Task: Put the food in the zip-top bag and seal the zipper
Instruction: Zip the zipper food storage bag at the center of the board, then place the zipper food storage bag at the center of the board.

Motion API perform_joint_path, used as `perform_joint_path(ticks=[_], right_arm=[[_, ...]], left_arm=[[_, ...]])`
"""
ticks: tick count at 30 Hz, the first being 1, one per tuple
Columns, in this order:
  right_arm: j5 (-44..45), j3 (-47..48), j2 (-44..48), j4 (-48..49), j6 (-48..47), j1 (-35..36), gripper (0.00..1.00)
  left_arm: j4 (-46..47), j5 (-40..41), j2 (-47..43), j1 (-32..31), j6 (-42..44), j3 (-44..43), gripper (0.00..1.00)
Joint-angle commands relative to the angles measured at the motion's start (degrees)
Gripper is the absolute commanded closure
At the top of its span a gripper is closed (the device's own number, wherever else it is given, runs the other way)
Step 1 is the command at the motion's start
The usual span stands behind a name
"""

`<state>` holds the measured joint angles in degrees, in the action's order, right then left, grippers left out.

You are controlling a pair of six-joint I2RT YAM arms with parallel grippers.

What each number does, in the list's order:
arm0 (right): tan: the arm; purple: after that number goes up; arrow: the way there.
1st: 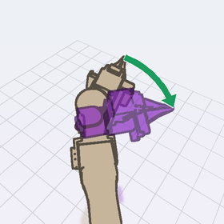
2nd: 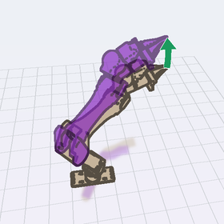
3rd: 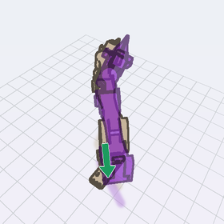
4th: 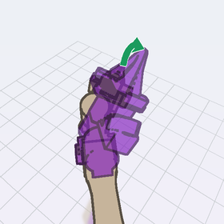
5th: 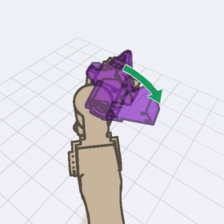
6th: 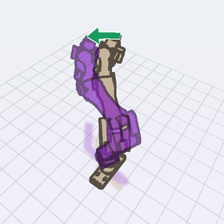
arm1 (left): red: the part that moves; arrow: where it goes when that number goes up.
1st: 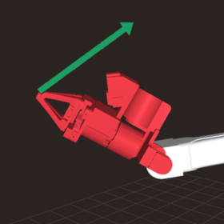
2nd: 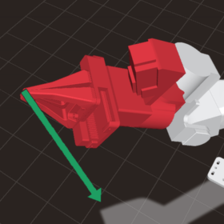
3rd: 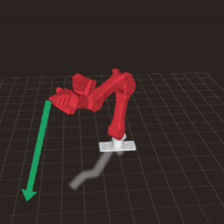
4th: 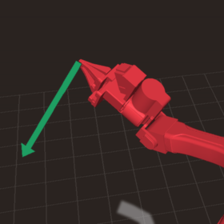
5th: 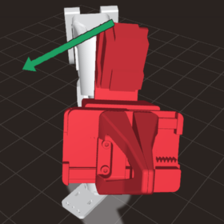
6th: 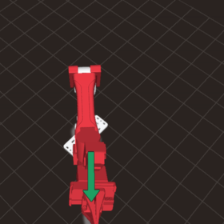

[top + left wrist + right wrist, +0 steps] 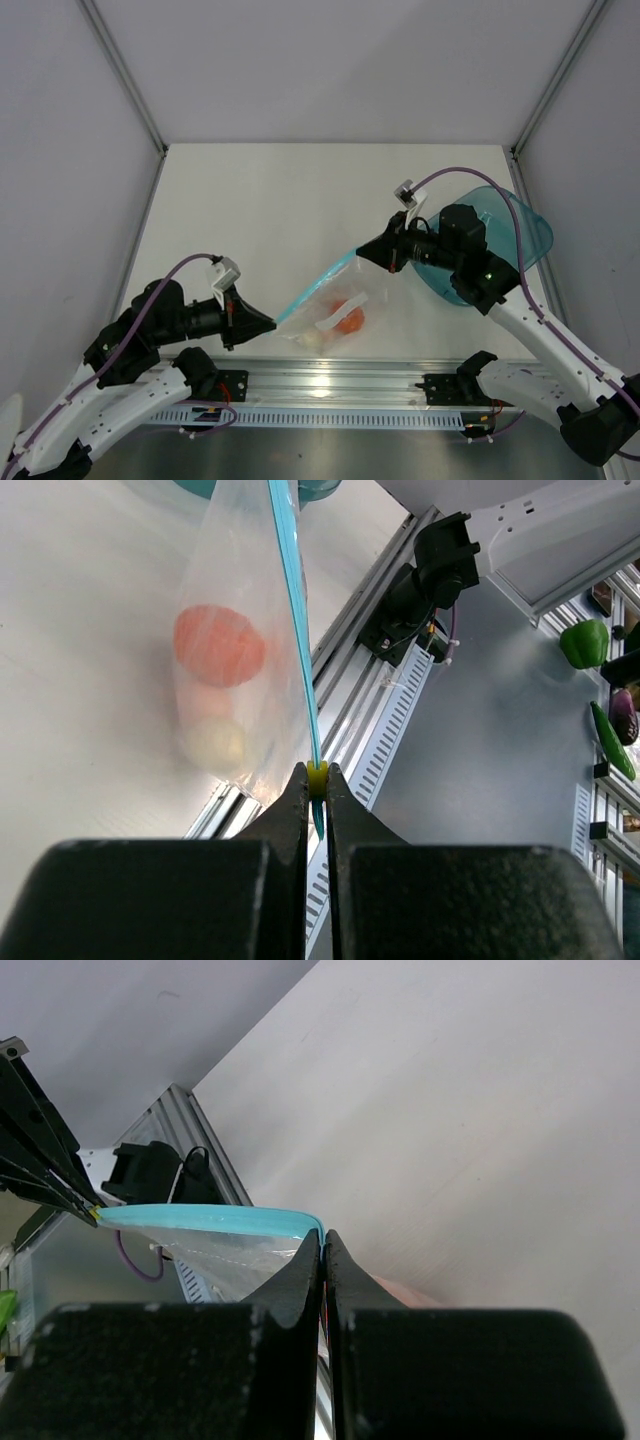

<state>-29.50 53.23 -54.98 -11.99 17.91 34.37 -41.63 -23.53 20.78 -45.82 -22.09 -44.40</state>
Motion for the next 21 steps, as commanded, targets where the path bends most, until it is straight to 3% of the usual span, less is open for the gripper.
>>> perform_joint_path(ticks=[1,3,4,6,7,9,12,13,18,21], right_arm=[[4.1,-0.1,-0.6,3.1,-0.4,-1.3,1.00],[3.6,-0.1,-0.9,3.5,-0.2,-1.3,1.00],[3.4,-0.1,-1.4,3.7,0.1,-1.3,1.00],[2.9,-0.1,-2.1,4.7,0.5,-1.3,1.00],[2.5,-0.1,-3.0,5.0,0.8,-1.3,1.00],[1.6,-0.2,-4.0,6.3,1.2,-1.3,1.00],[0.4,-0.8,-5.7,8.0,1.9,-1.3,1.00],[0.2,-1.0,-6.1,8.4,2.0,-1.4,1.00],[1.3,-0.2,-8.8,9.5,2.1,-1.3,1.00],[5.3,2.2,-12.8,9.7,2.4,-1.4,1.00]], left_arm=[[-3.2,0.1,-1.0,-0.2,-1.6,0.6,0.99],[-3.1,0.6,-0.7,-0.2,-1.7,0.8,0.99],[-3.1,0.9,-0.6,-0.2,-1.8,0.7,0.89],[-2.9,2.1,-0.2,-0.2,-1.9,0.7,0.79],[-2.8,2.9,0.1,-0.2,-2.0,0.2,0.63],[-2.8,3.6,0.8,-0.3,-1.8,-0.7,0.53],[-3.4,5.3,4.3,-0.2,-1.3,-2.5,0.24],[-4.1,8.5,5.8,-0.2,-1.0,-3.5,0.01],[-5.7,26.0,3.3,-0.2,-2.8,-7.9,0.01],[-3.2,31.3,-1.7,-0.2,-4.0,-8.2,0.00]])
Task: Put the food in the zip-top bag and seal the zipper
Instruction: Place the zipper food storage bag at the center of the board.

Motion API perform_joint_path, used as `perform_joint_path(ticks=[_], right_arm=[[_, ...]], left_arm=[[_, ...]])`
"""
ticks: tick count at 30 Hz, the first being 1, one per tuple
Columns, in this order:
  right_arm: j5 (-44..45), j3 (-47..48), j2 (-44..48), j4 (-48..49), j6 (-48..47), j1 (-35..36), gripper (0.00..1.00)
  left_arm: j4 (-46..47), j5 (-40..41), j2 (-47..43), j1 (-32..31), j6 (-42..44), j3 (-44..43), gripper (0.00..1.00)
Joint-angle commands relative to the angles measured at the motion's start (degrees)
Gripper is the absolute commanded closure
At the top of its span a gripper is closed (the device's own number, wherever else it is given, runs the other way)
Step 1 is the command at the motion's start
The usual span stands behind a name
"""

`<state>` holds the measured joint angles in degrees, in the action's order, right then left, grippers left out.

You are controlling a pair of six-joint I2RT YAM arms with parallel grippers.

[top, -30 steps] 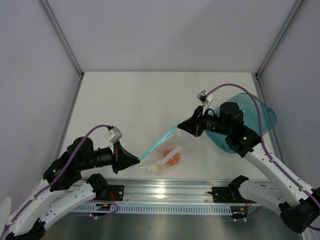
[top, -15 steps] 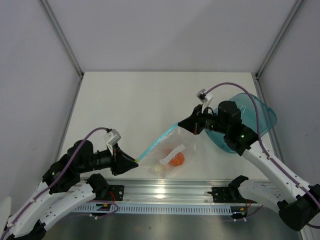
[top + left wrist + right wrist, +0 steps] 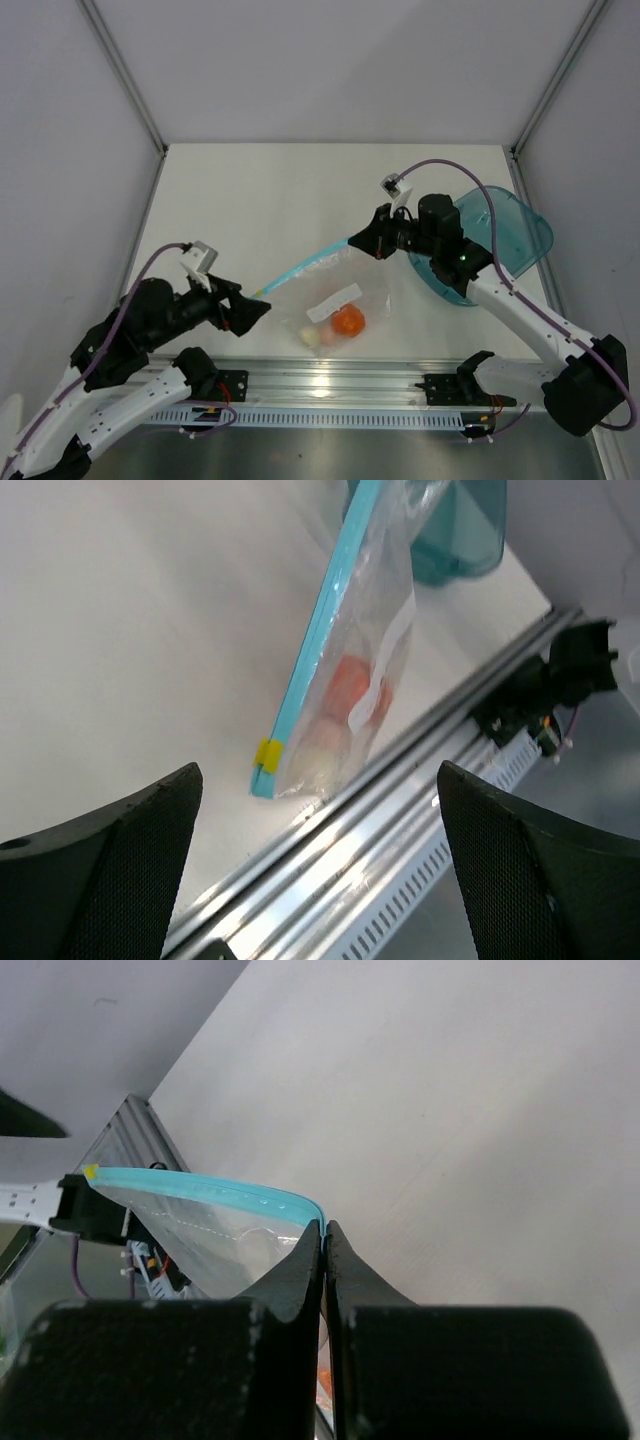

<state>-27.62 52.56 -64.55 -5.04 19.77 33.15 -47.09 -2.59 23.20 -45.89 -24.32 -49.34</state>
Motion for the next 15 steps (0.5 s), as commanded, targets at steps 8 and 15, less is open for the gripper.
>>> perform_joint_path(ticks=[8,15], right_arm=[[16.2,8.4,-19.7,11.5,5.4,-2.8,1.00],[18.4,18.3,-34.8,14.5,7.0,-6.9,1.00]], left_arm=[[3.2,10.1,-9.3,-0.3,-3.1,-1.5,0.01],[8.6,2.6,-12.0,-0.3,-7.8,4.3,0.01]])
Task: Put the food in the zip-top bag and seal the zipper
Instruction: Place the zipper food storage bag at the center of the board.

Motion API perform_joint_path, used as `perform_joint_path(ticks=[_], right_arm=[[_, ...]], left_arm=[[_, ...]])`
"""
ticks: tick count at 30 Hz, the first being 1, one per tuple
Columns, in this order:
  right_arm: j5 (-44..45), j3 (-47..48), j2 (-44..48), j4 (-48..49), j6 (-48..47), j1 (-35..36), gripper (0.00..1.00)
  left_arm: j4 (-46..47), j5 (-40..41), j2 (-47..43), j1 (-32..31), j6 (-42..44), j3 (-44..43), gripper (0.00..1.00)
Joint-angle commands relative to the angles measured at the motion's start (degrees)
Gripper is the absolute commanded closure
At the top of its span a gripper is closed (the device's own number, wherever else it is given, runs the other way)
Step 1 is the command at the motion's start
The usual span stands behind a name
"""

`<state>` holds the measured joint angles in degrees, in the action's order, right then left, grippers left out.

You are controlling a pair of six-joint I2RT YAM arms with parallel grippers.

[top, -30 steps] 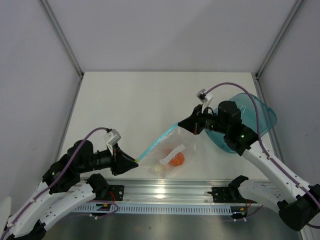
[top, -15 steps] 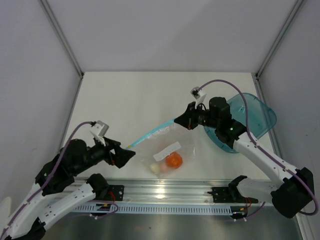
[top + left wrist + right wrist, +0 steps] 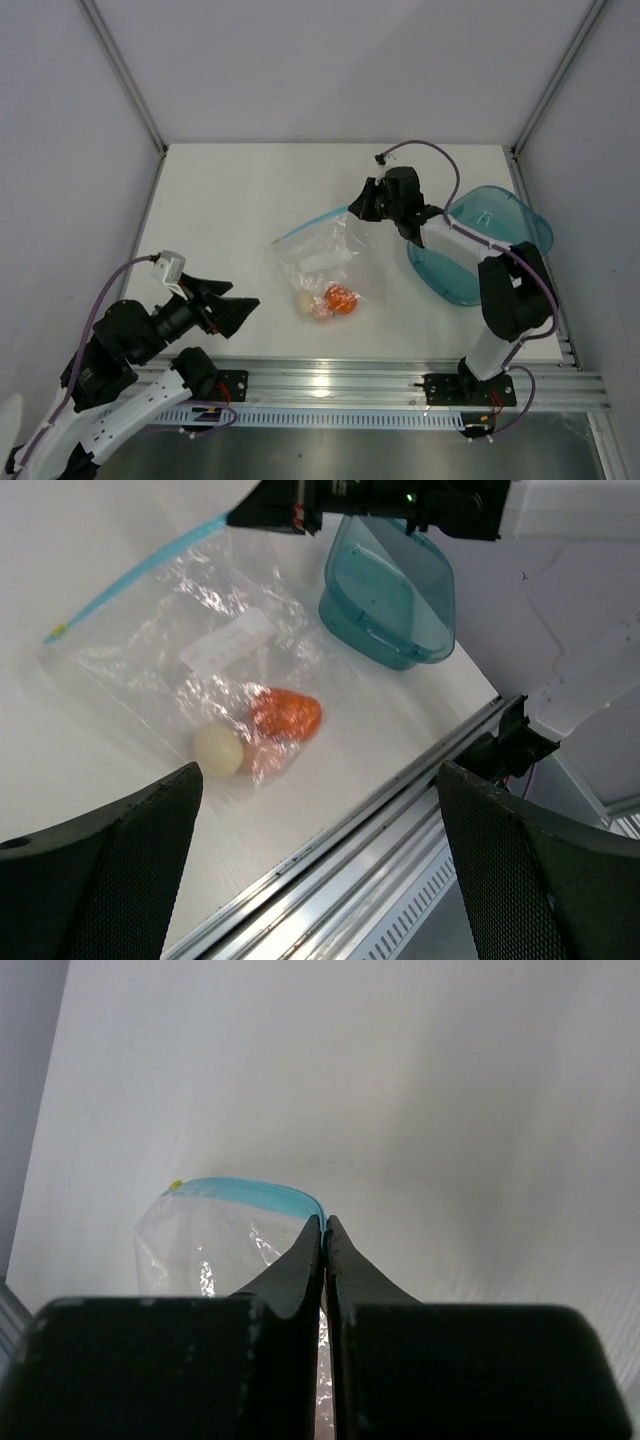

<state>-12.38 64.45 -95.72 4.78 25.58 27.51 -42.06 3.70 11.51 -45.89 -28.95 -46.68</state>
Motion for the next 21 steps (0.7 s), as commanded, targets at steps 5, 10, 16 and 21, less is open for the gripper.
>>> perform_joint_path(ticks=[5,10,16,21], right_arm=[[7.8,12.1,-12.3,2.0,0.4,-2.5,1.00],[15.4,16.1,-16.6,-3.4,2.4,-3.9,0.94],[15.9,16.7,-17.7,-4.6,2.4,-4.4,0.46],[17.9,16.6,-14.7,-8.4,0.7,-4.5,0.00]], left_arm=[[4.4,-7.3,0.2,-0.2,-3.7,3.6,0.00],[4.3,-7.8,-0.2,-0.3,-4.1,4.9,0.01],[5.9,-9.1,1.0,-0.2,-4.4,5.4,0.01],[7.5,-10.7,2.6,-0.2,-5.7,6.2,0.01]])
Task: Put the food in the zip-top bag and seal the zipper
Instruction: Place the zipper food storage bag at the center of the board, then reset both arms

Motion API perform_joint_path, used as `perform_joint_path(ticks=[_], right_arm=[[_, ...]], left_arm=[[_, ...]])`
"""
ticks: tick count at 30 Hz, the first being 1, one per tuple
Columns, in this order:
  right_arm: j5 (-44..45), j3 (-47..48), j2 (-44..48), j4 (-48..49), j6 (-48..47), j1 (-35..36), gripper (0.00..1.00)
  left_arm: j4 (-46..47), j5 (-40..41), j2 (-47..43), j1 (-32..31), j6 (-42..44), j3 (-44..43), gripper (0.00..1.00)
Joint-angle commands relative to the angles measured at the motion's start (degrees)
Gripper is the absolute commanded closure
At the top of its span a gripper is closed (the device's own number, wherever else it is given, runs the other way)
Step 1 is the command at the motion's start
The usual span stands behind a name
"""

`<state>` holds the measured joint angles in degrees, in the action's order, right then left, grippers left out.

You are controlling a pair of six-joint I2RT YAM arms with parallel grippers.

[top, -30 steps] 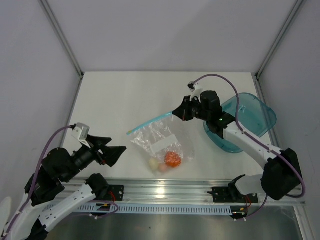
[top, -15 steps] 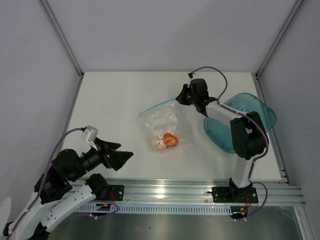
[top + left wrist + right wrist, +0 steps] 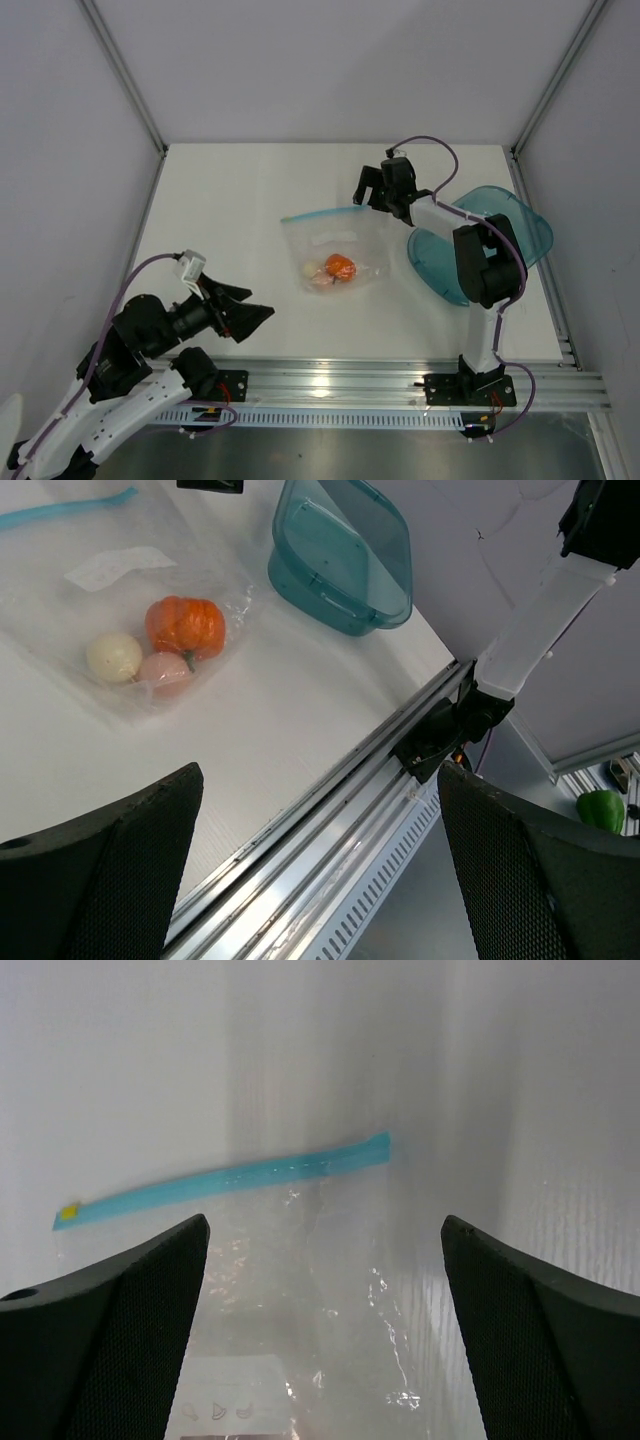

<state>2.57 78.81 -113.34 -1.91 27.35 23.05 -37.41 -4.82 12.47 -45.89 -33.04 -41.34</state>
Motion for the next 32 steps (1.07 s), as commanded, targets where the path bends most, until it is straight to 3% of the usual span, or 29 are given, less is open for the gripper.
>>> perform_joint_path(ticks=[1,6,12,15,21,25,32], right_arm=[[3.3,2.1,4.5,-2.3,-1.7,0.0,0.01],[6.7,0.5,11.9,-7.5,-2.7,0.8,0.01],[16.0,-1.6,21.8,-22.8,-1.6,2.8,0.01],[20.3,-7.3,29.4,-27.1,-0.6,4.5,0.01],[17.7,-22.0,46.5,-31.1,1.6,6.1,0.01],[17.3,-26.8,57.8,-35.9,5.1,8.0,0.01],[16.2,-31.8,69.0,-42.1,8.6,9.0,0.01]], left_arm=[[3.0,-2.2,1.9,-0.2,-1.8,1.2,0.00],[2.9,-0.6,2.0,-0.2,-4.2,2.1,0.00],[5.9,-1.2,4.8,-0.2,-5.4,3.2,0.01],[7.8,-1.5,7.3,-0.3,-6.7,3.5,0.01],[14.4,-3.4,12.6,-0.2,-8.7,5.3,0.00],[19.5,-4.9,16.1,-0.2,-9.1,6.4,0.00],[30.4,-9.1,21.5,1.9,-9.6,9.4,0.01]])
